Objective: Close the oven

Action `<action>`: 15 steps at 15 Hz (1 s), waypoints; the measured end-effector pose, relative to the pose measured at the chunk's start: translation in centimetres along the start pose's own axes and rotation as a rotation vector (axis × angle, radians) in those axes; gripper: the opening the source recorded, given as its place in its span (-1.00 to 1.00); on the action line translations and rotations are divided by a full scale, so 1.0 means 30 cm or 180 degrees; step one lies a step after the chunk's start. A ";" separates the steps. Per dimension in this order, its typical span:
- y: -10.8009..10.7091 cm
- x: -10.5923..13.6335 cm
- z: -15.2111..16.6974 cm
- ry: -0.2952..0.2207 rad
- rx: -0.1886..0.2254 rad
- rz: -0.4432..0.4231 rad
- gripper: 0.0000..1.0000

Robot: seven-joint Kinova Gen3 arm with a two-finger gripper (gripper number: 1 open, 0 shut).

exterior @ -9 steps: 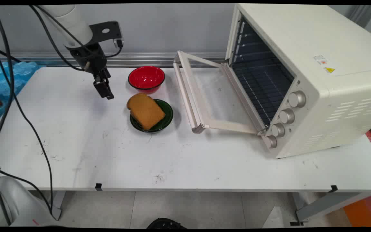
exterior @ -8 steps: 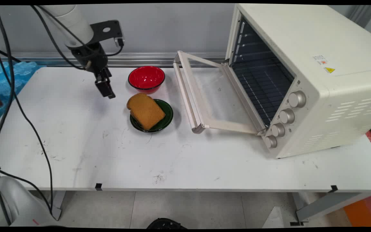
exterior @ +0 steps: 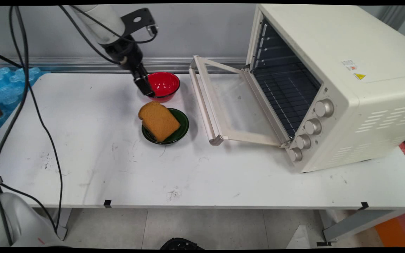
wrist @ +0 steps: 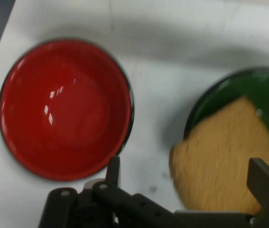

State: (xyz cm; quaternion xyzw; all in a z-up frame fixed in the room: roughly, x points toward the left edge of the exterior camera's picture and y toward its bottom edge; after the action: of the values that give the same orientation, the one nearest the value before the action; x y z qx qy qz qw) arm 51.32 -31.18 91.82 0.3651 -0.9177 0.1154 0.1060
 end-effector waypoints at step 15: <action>0.019 -0.035 0.255 0.0702 -0.0267 0.0200 -1.00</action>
State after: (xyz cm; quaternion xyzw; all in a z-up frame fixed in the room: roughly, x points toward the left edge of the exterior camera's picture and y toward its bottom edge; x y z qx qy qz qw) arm 50.83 -32.32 84.18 0.3164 -0.9155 0.1197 0.2178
